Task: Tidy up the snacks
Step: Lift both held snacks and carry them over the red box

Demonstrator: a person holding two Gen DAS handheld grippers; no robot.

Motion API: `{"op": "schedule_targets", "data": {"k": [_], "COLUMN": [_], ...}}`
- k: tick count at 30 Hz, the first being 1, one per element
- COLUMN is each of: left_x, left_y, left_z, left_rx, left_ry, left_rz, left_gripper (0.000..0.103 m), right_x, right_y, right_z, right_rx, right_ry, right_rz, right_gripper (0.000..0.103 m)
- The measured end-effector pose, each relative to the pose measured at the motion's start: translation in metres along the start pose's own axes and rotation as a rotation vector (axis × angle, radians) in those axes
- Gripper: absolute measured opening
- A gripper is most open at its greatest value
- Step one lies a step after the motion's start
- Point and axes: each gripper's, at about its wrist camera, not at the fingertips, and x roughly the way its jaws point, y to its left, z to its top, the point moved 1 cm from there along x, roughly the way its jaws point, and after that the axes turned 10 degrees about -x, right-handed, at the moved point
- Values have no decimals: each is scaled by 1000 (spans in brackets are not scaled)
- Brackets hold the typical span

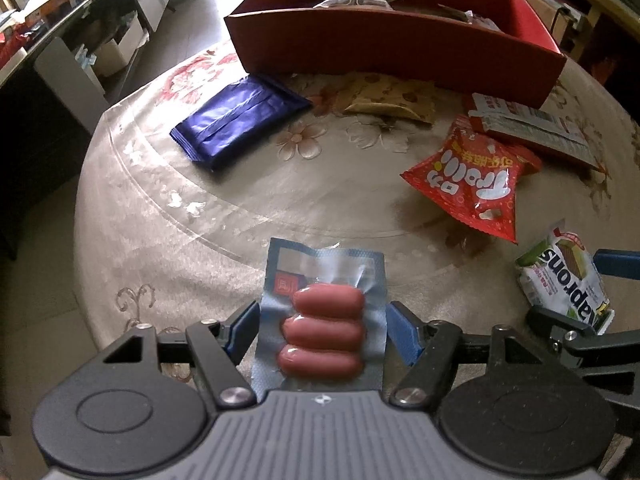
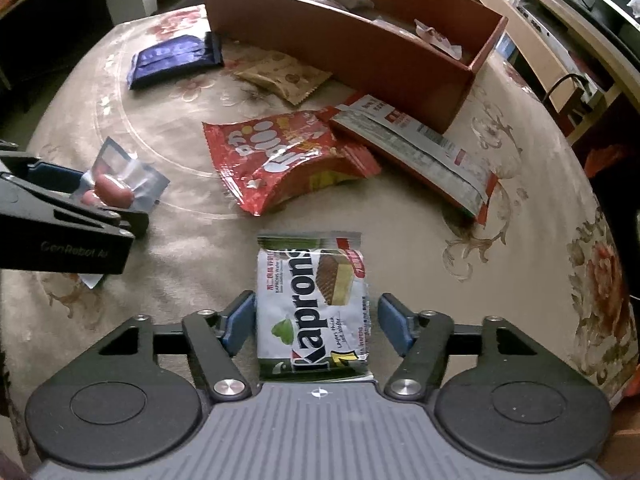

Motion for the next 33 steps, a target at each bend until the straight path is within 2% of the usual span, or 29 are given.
{"op": "schedule_targets", "data": {"k": [6,11,15,17,18,23,26,30,33], "left_x": [1,1,-2,-4,-5,-11,-18,-15,-14], "left_y": [0,-1,-3,-5,-6,-10,-6,4,13], "left_z": [-2,-3,-4,-6,-6,-9,-7,-6,-5], "left_rx": [6,11,6,5,3,-11,-42,-87,-131], "left_ry": [-12,-18,-16,-16,-15,-15,-23,-17,11], "left_rz": [16,22,3,7,3,6,-6,15,-17], "left_gripper": [81,81,70,69,59,56,48,44,45], "right_x": [3,1,0,-1,-2,-14,-24,-38,-45], "right_y": [-5,-3,-1,1,2,1,-2,-8,-13], "right_z": [0,0,-1,-2,-3,-6,-9,-11,-11], "right_rx": [25,16,-4,-12,-18,-10,2,20,34], "right_ry": [1,-10,-13,-15,-18,-55,-84,-124,-145], "right_rz": [23,50,40,35,30,18,5,4,9], "right_gripper": [76,65,64,64,64,64,64,64,64]}}
